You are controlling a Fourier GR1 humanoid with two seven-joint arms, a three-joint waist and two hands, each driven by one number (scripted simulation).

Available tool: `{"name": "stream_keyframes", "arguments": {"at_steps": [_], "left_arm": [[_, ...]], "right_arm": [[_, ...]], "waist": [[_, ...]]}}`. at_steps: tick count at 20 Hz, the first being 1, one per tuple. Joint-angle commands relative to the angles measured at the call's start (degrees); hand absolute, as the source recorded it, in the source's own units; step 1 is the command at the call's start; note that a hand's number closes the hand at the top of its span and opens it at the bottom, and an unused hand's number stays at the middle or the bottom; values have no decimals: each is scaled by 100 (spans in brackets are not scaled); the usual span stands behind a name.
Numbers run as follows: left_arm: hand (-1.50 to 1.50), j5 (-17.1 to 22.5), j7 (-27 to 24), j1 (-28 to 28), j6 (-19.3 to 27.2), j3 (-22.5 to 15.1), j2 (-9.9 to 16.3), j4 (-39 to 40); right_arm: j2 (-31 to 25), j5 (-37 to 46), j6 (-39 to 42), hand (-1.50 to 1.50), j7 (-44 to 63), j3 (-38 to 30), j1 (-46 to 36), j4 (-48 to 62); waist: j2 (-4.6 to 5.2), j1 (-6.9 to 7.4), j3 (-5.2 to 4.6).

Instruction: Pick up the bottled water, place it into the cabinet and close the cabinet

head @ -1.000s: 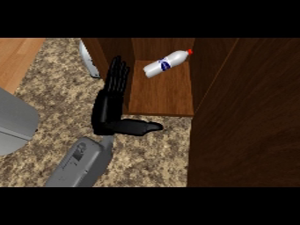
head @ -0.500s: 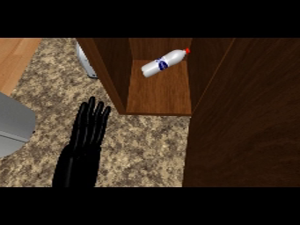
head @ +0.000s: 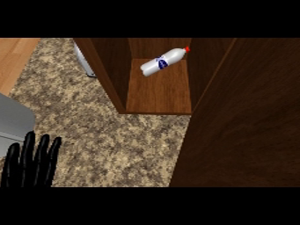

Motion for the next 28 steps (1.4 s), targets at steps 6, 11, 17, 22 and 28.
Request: {"name": "stream_keyframes", "arguments": {"at_steps": [6,11,17,22,28], "left_arm": [[-150,516,-458,1558,-595,534,575,-1045],[-150,1099,-618,1878,-1183,1291,866,-1018],[-150,1250,-1029,2333,-1838,1533,924,-776],[-150,1547,-1097,2513,-2245,1849,1021,-710],[-150,1993,-1398,3346,-2916,2545,1144,-947]], "right_arm": [[97,923,34,150,524,1465,-153,-551],[408,835,-83,150,1109,1612,-466,-758],[828,456,-175,150,1600,1587,-667,-555],[1225,172,-424,150,2216,1259,-1642,-257],[1255,-237,-1704,150,2604,1314,-3135,508]], "waist": [[-75,47,-20],[-51,139,-31],[-35,295,-40],[3,343,-40],[-23,327,-24]]}}
